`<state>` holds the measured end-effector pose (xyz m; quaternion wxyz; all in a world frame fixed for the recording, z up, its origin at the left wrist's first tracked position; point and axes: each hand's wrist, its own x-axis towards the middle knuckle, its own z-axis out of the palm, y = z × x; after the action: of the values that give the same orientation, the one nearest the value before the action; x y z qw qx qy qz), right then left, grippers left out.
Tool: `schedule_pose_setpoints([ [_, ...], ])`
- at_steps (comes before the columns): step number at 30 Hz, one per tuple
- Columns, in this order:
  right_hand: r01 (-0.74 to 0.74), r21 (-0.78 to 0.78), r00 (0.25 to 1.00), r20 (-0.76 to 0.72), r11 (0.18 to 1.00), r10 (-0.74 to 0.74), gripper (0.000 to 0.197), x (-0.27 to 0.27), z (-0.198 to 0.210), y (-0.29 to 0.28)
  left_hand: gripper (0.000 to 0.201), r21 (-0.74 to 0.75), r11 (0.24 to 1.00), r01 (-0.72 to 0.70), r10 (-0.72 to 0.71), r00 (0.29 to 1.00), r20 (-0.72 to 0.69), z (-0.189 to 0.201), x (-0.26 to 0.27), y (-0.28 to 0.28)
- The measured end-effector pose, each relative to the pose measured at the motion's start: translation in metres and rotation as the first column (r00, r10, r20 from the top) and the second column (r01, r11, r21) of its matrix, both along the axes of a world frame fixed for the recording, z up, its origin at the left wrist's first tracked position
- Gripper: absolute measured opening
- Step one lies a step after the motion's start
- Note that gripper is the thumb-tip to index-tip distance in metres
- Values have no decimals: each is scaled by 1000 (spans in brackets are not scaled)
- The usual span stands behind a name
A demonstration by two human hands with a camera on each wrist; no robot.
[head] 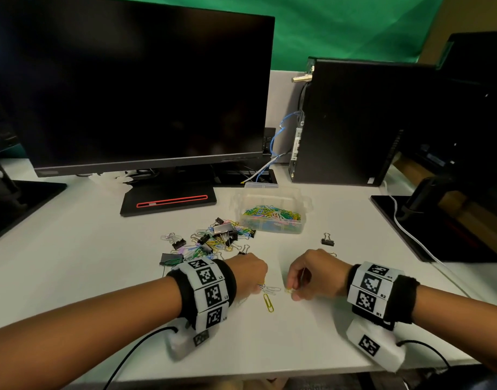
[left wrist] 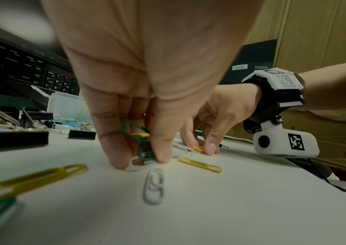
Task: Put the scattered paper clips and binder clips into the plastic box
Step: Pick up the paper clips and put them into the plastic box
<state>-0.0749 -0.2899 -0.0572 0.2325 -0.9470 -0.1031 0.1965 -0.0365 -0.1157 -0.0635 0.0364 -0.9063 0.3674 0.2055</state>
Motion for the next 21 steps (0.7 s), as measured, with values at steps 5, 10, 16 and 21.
schedule_pose_setpoints([
  [5, -56, -107, 997, 46, 993, 61, 14, 0, 4, 3, 7, -36, 999, 0, -2, 1000, -30, 2, 3, 1],
  [10, -69, -160, 995, 61, 985, 79, 15, 1, 5, 8, 21, -102, 994, -31, 26, 999, -42, 13, 11, 0],
  [16, -125, -234, 983, 102, 964, 152, 15, 5, 4, 9, 16, -221, 971, -92, 90, 996, -19, 31, 34, -3],
  [21, -149, -238, 980, 90, 960, 175, 11, 16, 4, 7, 23, -326, 929, -176, 203, 978, 50, 41, 69, -14],
])
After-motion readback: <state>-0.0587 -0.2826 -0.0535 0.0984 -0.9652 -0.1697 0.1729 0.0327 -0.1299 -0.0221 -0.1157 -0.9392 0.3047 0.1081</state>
